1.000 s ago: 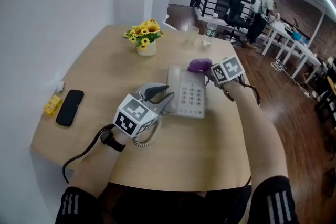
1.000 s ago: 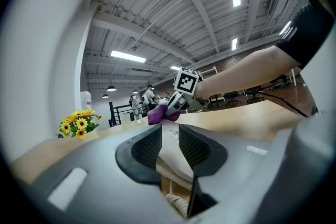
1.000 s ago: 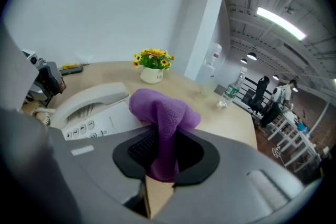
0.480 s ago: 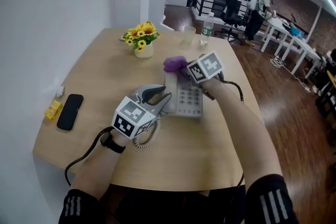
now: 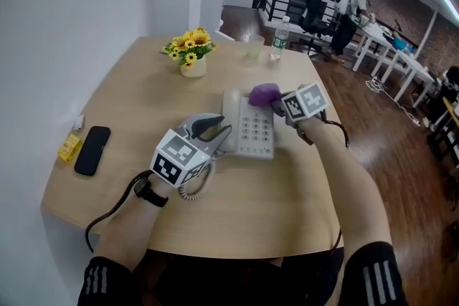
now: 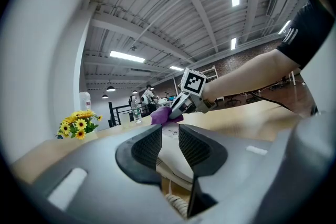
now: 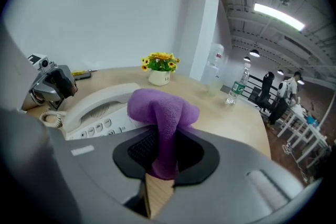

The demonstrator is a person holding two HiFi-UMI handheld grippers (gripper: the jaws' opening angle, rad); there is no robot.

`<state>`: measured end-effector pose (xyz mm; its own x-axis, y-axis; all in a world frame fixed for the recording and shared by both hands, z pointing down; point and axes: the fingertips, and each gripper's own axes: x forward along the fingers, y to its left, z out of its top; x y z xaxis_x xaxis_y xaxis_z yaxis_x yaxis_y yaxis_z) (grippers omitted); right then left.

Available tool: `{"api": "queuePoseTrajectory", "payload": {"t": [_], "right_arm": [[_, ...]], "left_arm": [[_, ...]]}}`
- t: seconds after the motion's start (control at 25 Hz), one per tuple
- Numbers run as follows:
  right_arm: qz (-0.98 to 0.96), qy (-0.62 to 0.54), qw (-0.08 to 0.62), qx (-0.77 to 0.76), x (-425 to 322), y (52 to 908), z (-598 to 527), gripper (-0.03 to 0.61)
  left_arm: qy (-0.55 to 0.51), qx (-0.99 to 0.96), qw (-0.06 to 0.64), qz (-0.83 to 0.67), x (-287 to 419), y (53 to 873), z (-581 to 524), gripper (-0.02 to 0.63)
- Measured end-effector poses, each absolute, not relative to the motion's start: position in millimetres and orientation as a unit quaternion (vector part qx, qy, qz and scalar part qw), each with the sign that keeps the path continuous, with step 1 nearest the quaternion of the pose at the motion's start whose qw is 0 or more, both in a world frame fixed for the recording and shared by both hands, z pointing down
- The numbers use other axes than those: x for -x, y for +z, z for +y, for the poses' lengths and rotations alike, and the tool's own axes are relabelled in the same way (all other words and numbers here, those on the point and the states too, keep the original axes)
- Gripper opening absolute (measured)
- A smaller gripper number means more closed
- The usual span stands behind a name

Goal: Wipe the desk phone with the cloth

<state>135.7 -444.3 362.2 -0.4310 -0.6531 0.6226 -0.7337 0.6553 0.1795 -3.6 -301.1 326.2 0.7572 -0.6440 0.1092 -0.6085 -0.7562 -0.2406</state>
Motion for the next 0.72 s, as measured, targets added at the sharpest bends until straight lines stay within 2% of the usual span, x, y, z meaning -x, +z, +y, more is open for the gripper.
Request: {"api": "queuePoseTrajectory", "payload": {"t": [0.12, 0.36, 0.72], "right_arm": [[-0.838, 0.064, 0.333, -0.427, -150.2, 358.3, -446.7, 0.075], [-0.862, 0.163, 0.214, -0.430, -153.7, 356.8, -459.3, 0.075], [-0.885, 0.157, 0.240, -0.367, -139.4, 380.9, -412.2, 0.075]], "left_arm": [[-0.092, 0.933, 0.096, 0.336, 3.3, 326.7, -301.1, 0.094], [-0.092, 0.932, 0.098, 0.336, 3.1, 326.9, -300.7, 0.094], [-0.098, 0.931, 0.106, 0.336, 2.7, 327.7, -300.9, 0.094]]}}
